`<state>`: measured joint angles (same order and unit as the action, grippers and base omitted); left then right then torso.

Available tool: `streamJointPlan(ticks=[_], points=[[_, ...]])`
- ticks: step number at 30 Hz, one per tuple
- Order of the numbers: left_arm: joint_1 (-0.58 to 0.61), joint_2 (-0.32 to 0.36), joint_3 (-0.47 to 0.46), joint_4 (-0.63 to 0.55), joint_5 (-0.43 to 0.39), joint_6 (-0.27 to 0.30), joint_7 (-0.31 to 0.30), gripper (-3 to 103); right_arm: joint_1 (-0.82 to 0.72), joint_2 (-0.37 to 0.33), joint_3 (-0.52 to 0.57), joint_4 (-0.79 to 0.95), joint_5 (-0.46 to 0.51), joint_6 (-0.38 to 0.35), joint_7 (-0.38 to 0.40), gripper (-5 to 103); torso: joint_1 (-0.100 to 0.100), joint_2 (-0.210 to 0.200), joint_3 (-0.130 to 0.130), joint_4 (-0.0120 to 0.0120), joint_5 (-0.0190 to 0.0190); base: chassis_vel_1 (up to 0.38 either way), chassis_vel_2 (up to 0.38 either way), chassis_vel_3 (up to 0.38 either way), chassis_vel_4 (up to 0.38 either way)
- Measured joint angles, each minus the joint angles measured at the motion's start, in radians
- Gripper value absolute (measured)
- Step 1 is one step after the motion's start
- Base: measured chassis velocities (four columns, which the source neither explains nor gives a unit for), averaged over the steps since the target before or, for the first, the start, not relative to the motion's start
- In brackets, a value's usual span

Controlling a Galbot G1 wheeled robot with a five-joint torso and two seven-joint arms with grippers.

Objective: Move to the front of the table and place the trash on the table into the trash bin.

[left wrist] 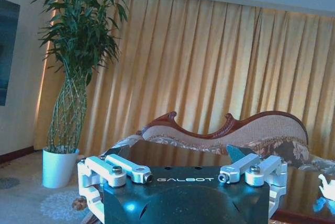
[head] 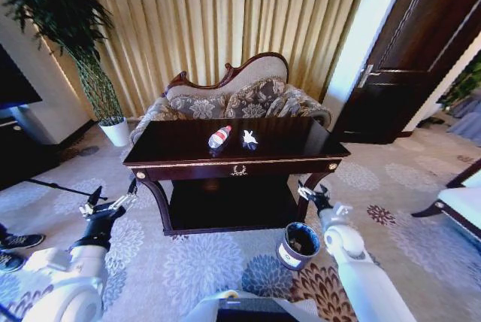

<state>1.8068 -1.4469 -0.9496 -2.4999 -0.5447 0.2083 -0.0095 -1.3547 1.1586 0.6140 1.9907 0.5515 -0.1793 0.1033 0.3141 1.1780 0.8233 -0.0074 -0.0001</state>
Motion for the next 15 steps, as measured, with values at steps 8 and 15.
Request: streamJointPlan(ticks=[8, 15], points=[[0.0, 0.0, 0.003, 0.0, 0.004, -0.001, 0.0, 100, -0.003, -0.042, -0.028, 0.222, 0.018, -0.084, 0.034, 100, 0.0, 0.0, 0.0, 0.0, 0.0, 0.0, 0.0, 0.0, 0.0], [0.0, 0.004, 0.0, 0.0, 0.004, -0.002, 0.0, 100, -0.036, -0.066, -0.031, 0.273, 0.025, -0.097, 0.034, 100, 0.0, 0.0, 0.0, -0.0001, 0.0002, 0.0, 0.0, 0.0, 0.0]])
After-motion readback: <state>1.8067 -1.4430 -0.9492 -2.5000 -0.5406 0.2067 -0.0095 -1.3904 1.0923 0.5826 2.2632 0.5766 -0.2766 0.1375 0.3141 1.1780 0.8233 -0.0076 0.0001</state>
